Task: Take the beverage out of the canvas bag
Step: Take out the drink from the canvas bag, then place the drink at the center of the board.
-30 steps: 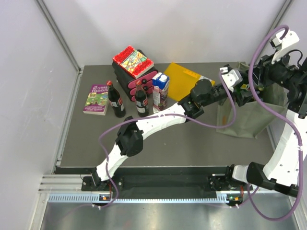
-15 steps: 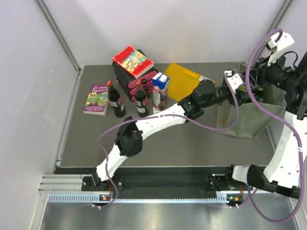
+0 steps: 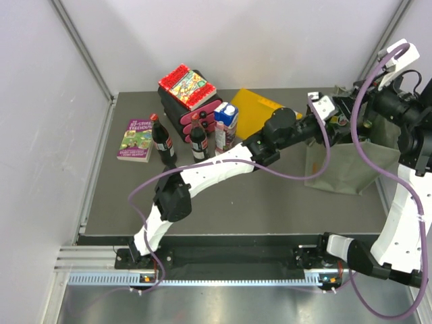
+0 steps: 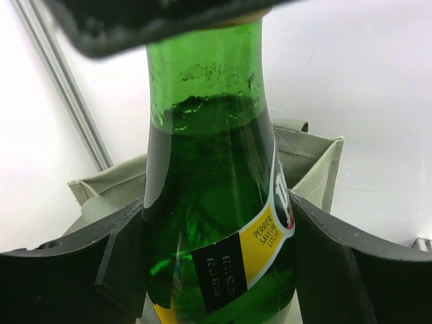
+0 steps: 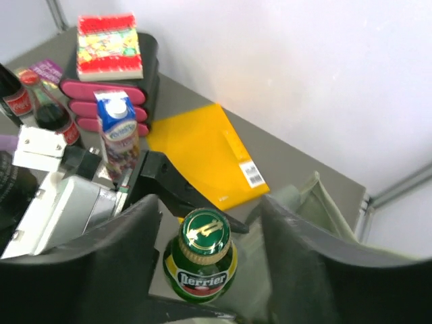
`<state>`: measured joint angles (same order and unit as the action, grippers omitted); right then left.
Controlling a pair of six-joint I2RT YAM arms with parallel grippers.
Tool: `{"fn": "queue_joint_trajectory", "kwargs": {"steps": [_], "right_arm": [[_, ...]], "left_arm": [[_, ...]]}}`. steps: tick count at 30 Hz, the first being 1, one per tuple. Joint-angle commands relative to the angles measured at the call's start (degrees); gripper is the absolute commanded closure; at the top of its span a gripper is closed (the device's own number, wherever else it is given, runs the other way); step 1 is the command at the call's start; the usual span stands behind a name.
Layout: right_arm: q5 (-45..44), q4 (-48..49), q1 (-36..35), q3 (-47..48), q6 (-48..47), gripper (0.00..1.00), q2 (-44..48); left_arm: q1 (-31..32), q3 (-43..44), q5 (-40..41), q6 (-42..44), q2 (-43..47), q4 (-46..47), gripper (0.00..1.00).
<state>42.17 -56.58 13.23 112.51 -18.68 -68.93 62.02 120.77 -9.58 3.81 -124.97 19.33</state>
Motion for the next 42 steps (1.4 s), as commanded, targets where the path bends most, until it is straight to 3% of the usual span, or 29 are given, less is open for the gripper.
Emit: {"fn": "queue_joint_trajectory", "kwargs": {"steps": [1, 4, 5, 6, 10, 16, 29, 34, 42], "right_arm": [[4.32, 7.18, -0.67, 2.1, 4.43, 0.33, 0.9], [5.64, 8.23, -0.58, 2.8, 5.84, 0.19, 0.72], [5.9, 9.45, -0.58, 2.98, 6.54, 0.06, 0.81], [5.82, 10.08, -0.58, 3.15, 7.68, 0.01, 0.98], [6.69, 13.06, -0.4, 3.77, 10.32, 0.0, 1.51], [5.47, 15.62, 0.3, 2.81, 13.23, 0.0, 2.39], [2.92, 26.17, 0.56, -17.66, 16.04, 0.0, 8.54], [3.0, 27.48, 0.56, -21.71, 15.25, 0.0, 9.6], [3.79, 28.19, 0.56, -28.04, 12.79, 0.0, 11.7]], "left_arm": [[-0.76, 1.4, 0.53, -1.97, 9.21, 9.58, 1.0], [-1.11, 0.96, 0.62, -2.93, 10.18, 9.93, 1.0], [-1.2, -0.09, 0.71, -3.11, 10.53, 10.11, 1.0], [-1.46, -0.79, 0.79, -3.28, 11.49, 10.46, 1.0], [-2.34, -5.53, 1.06, -3.64, 14.3, 10.81, 1.0], [-3.57, -19.59, 3.25, -3.29, 22.65, 13.45, 1.0], [-7.43, -64.06, 11.86, -3.02, 48.83, 20.65, 1.0], [-10.68, -79.6, 11.96, -6.18, 54.47, 29.69, 1.0], [-16.66, -89.83, 9.93, -7.15, 55.09, 38.05, 1.0]]}}
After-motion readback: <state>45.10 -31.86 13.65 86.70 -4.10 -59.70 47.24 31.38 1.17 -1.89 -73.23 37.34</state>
